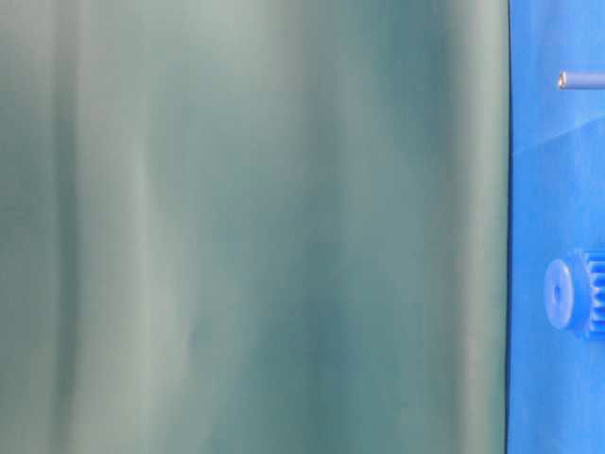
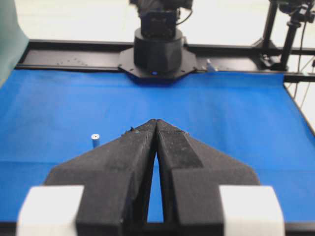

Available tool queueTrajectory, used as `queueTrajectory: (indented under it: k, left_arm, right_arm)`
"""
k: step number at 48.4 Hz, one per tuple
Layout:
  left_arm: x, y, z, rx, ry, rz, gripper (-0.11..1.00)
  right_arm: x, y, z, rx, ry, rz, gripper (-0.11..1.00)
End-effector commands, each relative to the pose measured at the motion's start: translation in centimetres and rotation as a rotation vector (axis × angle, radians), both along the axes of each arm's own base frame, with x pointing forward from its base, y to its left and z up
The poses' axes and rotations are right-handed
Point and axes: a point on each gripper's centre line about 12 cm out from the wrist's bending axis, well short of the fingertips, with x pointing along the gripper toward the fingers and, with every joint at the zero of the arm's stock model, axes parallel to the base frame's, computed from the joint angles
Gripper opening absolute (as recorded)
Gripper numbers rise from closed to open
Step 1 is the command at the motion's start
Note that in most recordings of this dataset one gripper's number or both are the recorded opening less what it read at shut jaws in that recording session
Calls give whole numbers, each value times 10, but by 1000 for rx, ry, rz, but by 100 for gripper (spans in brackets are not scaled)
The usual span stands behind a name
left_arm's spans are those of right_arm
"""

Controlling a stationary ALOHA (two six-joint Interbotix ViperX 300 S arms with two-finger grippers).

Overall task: Insert the shaft placed at a random location into the center hole of the small gear at another random location.
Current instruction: 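Move the right gripper left and close it on the silver shaft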

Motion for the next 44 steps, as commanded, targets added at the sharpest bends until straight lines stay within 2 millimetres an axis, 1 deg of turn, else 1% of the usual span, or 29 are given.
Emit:
queueTrajectory:
  k: [1,4,7,9,10,14,16,17,18,19,22,24,29,34,44]
  left_arm:
    - [1,0,3,3,-9,0,0]
    - [1,0,2,2,-11,0,0]
    - [1,0,1,3,-8,0,0]
    - [1,0,1,2,-8,0,0]
    - [1,0,2,2,-9,0,0]
    - [1,0,1,3,-6,0,0]
    - [0,0,1,3,-8,0,0]
    - [0,0,1,2,-8,0,0]
    - [0,0,1,2,-8,0,0]
    - [0,0,1,0,-8,0,0]
    - [0,0,0,0,-8,0,0]
    - [0,0,0,0,-8,0,0]
    - [-1,0,0,1,-8,0,0]
    - [-1,0,-2,1,-5,0,0]
    - [-1,0,-4,2,2,0,0]
  right_arm:
    - [9,-7,-8,16,20,-28,2]
    - [16,-11,-20,29,54,-47,11]
    - [24,-17,-35,45,98,-72,25]
    - [28,-20,-43,54,120,-82,36]
    - [30,-20,-48,56,129,-85,44]
    - [38,-25,-66,62,165,-102,68]
    - [41,-28,-74,64,176,-111,79]
    - [44,-29,-81,68,188,-117,84]
    - [45,-30,-86,71,193,-124,86]
    - [47,-32,-89,77,197,-133,86]
    - [52,-37,-101,93,210,-162,78]
    - [54,-41,-108,102,218,-181,76]
    - [59,-48,-125,119,246,-219,78]
    - [64,-54,-138,130,269,-248,78]
    - [73,-58,-150,134,290,-260,78]
